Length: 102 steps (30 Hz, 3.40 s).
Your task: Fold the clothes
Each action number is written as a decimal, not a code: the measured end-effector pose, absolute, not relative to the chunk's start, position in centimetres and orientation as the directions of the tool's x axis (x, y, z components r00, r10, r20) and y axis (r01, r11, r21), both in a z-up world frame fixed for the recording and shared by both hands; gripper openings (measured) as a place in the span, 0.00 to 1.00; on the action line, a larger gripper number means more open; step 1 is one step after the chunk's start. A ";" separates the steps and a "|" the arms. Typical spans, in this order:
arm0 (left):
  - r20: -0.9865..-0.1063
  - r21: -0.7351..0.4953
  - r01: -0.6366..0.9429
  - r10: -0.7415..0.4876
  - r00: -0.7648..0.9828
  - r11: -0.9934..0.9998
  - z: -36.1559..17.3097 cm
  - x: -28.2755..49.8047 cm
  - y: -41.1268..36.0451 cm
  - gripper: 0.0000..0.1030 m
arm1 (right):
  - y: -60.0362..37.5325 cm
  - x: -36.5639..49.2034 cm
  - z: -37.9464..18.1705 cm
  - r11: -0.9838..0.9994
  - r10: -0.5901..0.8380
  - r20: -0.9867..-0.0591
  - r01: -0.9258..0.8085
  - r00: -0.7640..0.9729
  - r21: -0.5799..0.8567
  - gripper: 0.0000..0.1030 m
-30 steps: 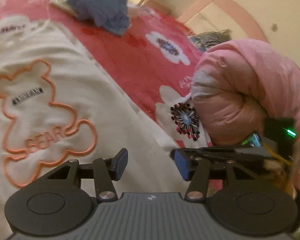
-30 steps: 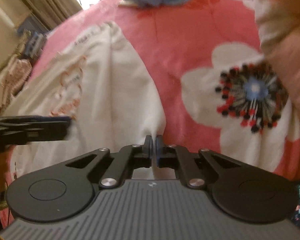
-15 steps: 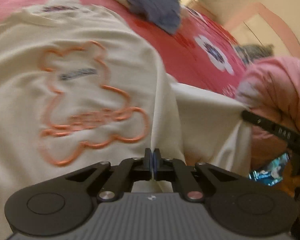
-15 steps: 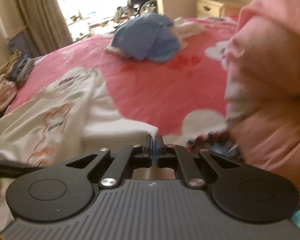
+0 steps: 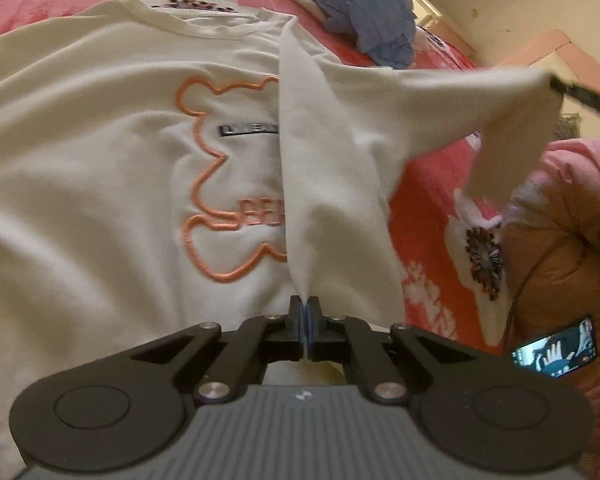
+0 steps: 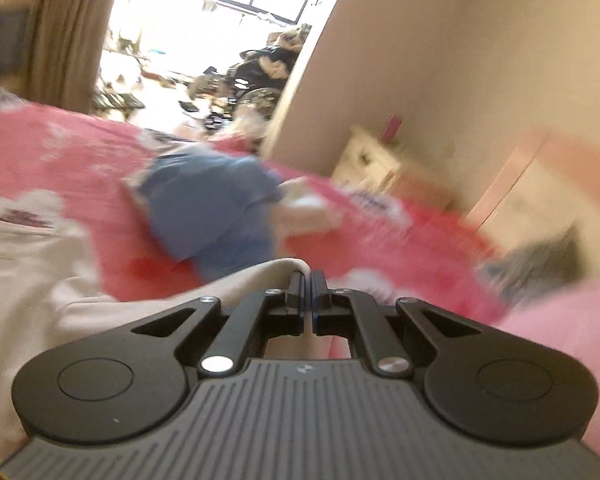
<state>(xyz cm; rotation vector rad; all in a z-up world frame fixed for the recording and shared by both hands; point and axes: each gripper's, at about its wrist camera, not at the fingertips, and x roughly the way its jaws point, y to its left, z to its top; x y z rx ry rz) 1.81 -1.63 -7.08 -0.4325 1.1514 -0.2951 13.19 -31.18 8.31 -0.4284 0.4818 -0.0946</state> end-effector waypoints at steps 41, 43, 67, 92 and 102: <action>-0.593 -0.637 0.210 -0.645 0.482 0.742 0.9 -4.0 5.1 0.56 | -36.8 5.4 11.4 0.956 0.154 -0.577 0.026 0.802 0.292 0.68; -0.624 -0.602 0.179 -0.599 0.502 0.778 2.1 -6.4 7.5 0.56 | -35.6 2.9 11.0 0.942 0.237 -0.595 -0.032 0.768 0.334 0.68; -0.777 -0.564 -0.247 -0.405 0.481 0.788 -9.1 -20.3 12.9 0.49 | -13.5 -11.5 0.4 0.455 0.769 -0.631 -0.782 0.104 0.426 0.63; -0.617 -0.775 -0.210 -0.643 0.455 0.595 -9.8 -17.8 14.7 0.44 | -12.0 -6.8 -6.6 0.598 0.738 -0.673 -0.522 0.061 0.608 0.12; -0.732 -0.571 0.058 -0.540 0.415 0.819 -8.8 -19.4 6.5 0.45 | -15.8 -7.3 -4.6 0.588 0.759 -0.639 -0.553 0.126 0.590 0.16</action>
